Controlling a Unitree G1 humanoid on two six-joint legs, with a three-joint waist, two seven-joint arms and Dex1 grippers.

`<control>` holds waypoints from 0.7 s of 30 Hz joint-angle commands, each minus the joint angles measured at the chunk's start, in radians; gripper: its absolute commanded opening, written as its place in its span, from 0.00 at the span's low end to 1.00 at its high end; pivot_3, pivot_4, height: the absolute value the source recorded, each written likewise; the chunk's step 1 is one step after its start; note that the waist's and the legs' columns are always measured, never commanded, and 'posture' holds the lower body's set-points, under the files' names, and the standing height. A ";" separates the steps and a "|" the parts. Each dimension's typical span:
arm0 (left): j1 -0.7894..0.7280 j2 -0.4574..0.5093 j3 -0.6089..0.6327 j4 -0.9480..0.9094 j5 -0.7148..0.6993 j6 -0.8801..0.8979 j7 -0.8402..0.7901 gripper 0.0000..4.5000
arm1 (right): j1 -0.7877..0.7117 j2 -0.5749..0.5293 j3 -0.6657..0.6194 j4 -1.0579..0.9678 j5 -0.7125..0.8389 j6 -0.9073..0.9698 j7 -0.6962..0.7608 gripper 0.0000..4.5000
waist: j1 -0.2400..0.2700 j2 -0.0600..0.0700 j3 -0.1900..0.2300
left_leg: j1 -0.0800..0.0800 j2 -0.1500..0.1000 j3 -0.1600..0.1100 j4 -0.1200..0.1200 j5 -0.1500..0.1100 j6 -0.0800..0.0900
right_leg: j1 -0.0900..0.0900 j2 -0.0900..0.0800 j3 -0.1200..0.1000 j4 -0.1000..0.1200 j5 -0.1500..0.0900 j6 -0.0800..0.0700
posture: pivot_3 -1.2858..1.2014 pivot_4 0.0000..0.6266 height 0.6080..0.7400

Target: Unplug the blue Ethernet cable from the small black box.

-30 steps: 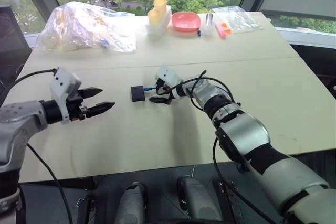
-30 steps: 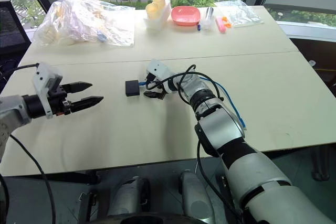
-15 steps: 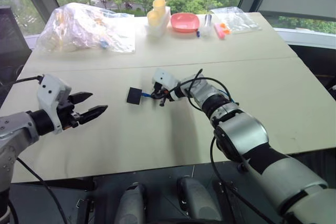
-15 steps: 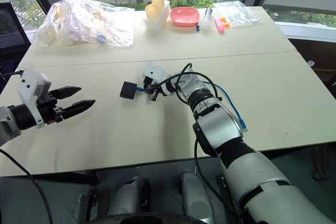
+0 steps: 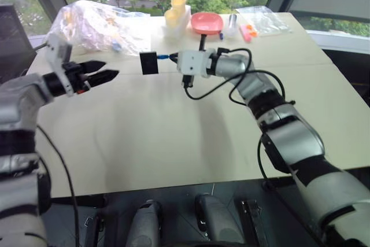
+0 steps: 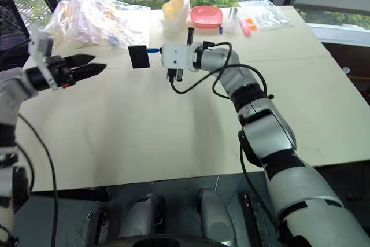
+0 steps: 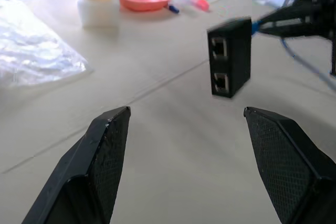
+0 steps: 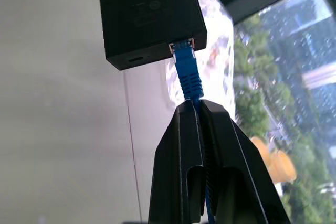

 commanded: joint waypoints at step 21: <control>-0.406 -0.182 -0.093 0.609 0.199 -0.248 -0.338 0.80 | 0.132 -0.038 -0.047 -0.412 0.061 0.164 -0.002 0.01 | -0.002 0.000 0.000 | 0.000 0.000 0.000 0.002 0.000 0.000 | 0.000 0.000 0.001 0.001 0.000 0.001 | 0.52 0.24 1.00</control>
